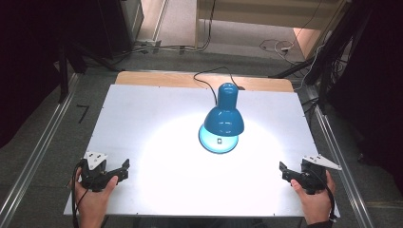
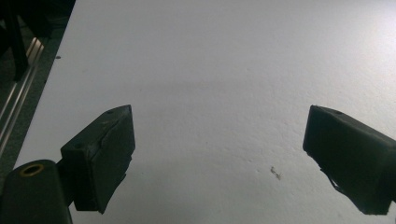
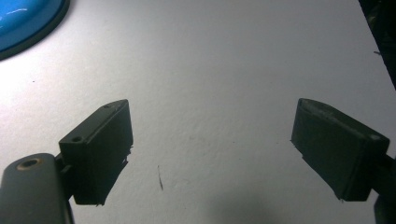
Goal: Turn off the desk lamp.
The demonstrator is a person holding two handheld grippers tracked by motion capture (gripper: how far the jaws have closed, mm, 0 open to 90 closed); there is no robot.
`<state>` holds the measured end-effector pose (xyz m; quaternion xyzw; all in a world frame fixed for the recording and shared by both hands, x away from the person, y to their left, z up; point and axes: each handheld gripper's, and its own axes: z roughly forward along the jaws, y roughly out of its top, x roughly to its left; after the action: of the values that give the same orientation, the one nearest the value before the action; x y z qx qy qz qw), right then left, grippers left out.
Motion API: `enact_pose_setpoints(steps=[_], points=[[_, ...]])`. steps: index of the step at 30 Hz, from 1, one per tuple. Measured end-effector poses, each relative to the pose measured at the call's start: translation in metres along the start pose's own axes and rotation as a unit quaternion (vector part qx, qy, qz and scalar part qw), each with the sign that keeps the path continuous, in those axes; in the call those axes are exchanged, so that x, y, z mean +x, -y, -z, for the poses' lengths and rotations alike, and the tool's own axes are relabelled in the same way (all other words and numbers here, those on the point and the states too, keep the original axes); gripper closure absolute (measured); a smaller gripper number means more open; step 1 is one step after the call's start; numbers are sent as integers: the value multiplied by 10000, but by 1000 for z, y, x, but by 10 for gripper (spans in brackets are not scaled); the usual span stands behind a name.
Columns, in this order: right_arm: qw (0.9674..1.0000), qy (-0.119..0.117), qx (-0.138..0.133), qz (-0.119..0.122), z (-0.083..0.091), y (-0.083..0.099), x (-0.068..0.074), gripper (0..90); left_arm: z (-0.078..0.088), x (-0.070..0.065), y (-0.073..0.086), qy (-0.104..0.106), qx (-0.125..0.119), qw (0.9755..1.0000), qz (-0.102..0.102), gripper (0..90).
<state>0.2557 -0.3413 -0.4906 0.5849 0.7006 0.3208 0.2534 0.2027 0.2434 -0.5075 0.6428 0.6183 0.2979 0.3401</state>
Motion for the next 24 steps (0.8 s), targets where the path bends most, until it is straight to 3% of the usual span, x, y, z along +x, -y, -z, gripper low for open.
enact_pose_setpoints(steps=[24], points=[[9997, -224, 9, 125, -2, -12, 18, 114, -3, 0, 1, -44, 110, 9999, -15, 103]])
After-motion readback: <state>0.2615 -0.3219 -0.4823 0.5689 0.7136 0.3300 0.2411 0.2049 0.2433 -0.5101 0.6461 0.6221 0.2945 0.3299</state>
